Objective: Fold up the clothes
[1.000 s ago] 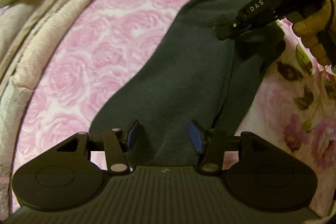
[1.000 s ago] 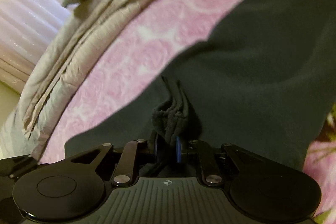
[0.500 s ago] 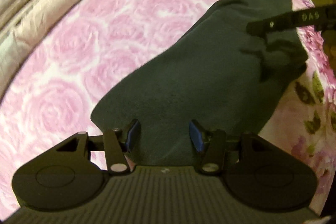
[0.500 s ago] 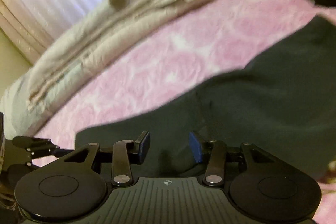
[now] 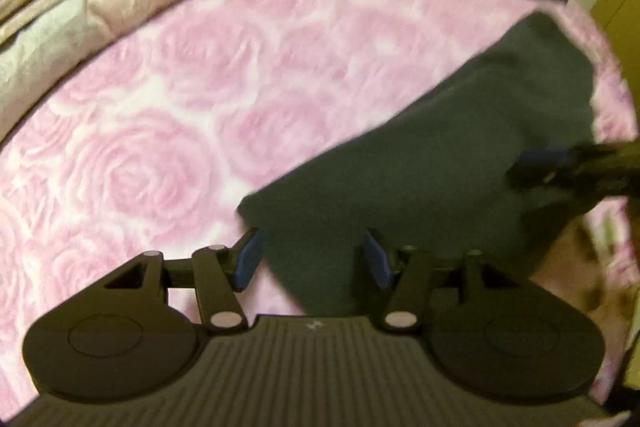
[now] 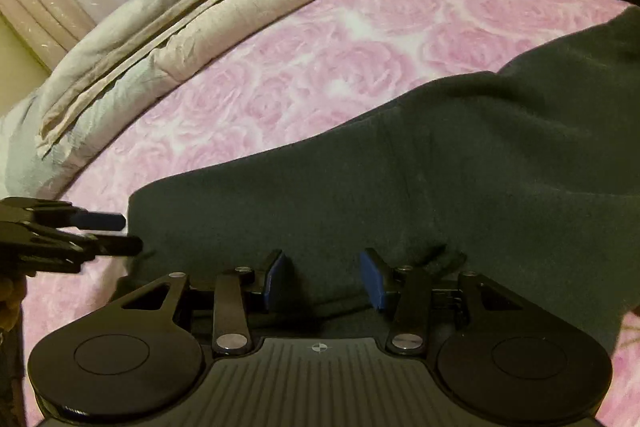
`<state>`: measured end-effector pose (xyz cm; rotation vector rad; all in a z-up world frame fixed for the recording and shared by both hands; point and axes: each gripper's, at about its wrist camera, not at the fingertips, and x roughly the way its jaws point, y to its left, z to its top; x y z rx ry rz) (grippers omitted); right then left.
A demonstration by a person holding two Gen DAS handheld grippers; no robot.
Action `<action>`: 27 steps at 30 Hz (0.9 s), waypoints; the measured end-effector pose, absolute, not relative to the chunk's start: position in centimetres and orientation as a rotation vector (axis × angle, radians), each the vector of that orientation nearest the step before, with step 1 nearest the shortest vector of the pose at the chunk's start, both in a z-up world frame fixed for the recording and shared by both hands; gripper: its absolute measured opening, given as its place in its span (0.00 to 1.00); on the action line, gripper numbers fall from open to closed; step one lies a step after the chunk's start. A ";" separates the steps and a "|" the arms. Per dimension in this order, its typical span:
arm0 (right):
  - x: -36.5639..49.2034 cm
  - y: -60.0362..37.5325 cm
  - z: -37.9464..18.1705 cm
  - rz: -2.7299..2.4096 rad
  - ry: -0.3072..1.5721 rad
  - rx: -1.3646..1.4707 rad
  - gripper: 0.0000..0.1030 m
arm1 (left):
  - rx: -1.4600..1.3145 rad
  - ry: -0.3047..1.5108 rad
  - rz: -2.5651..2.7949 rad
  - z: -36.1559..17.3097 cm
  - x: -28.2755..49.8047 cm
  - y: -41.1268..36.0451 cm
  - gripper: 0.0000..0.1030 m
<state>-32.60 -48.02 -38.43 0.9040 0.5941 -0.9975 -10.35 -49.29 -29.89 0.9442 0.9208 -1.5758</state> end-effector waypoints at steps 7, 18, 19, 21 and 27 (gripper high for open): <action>-29.7 -45.3 -35.6 -0.972 0.726 0.708 0.44 | 0.884 0.940 -1.559 -29.2 -8.4 -48.0 0.51; -14.7 -33.9 -38.8 -0.614 0.960 -0.049 0.93 | 0.882 0.885 -1.464 -26.8 -2.2 -41.5 0.51; -14.1 -33.7 -39.8 -0.619 0.987 -0.103 0.93 | 0.883 0.886 -1.467 -26.9 -2.0 -41.0 0.51; -12.9 -33.3 -41.7 -0.626 1.040 -0.213 0.93 | 0.881 0.888 -1.473 -27.2 -1.6 -40.0 0.51; -12.5 -32.8 -44.8 -0.644 1.096 -0.423 0.85 | 0.915 0.855 -1.533 -28.2 -2.4 -38.4 0.51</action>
